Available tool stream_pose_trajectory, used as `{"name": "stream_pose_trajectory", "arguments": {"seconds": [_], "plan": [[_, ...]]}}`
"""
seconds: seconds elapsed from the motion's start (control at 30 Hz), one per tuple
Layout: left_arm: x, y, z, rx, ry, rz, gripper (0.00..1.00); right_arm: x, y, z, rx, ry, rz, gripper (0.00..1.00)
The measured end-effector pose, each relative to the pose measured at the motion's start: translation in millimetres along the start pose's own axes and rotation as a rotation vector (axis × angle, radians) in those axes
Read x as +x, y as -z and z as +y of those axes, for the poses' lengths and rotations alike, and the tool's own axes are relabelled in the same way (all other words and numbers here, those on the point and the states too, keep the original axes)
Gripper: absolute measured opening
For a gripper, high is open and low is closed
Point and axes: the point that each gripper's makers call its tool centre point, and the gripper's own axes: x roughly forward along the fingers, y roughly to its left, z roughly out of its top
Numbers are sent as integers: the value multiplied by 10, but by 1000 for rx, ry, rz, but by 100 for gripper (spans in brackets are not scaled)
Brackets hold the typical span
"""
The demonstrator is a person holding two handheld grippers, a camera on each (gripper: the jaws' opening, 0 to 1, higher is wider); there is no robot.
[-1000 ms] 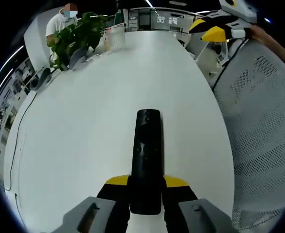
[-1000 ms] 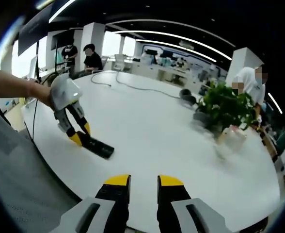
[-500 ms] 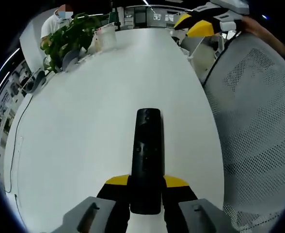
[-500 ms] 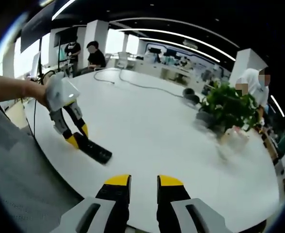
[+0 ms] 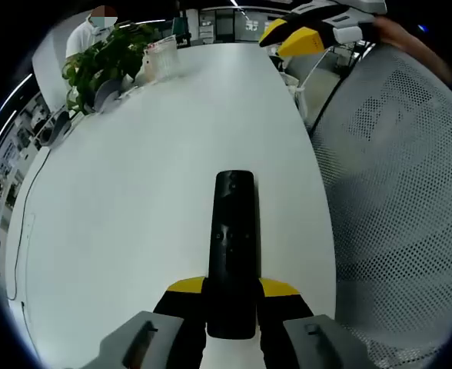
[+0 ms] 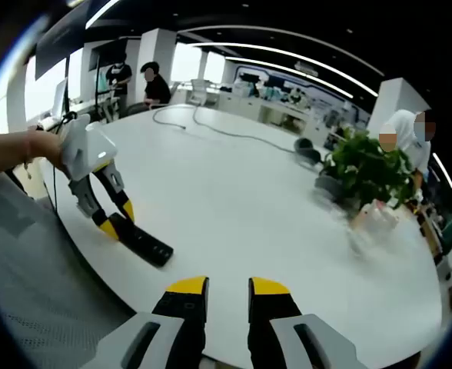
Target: Press the specified remote control buttons in sequence, fully releasing each button before pressing the next.
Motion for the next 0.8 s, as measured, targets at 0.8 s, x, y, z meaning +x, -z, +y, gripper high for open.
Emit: {"name": "stream_pose_trajectory", "arguments": {"seconds": [0.8], "plan": [[-2, 0, -121, -13, -10, -29, 25, 87, 127, 199, -61, -85, 87, 16]]}}
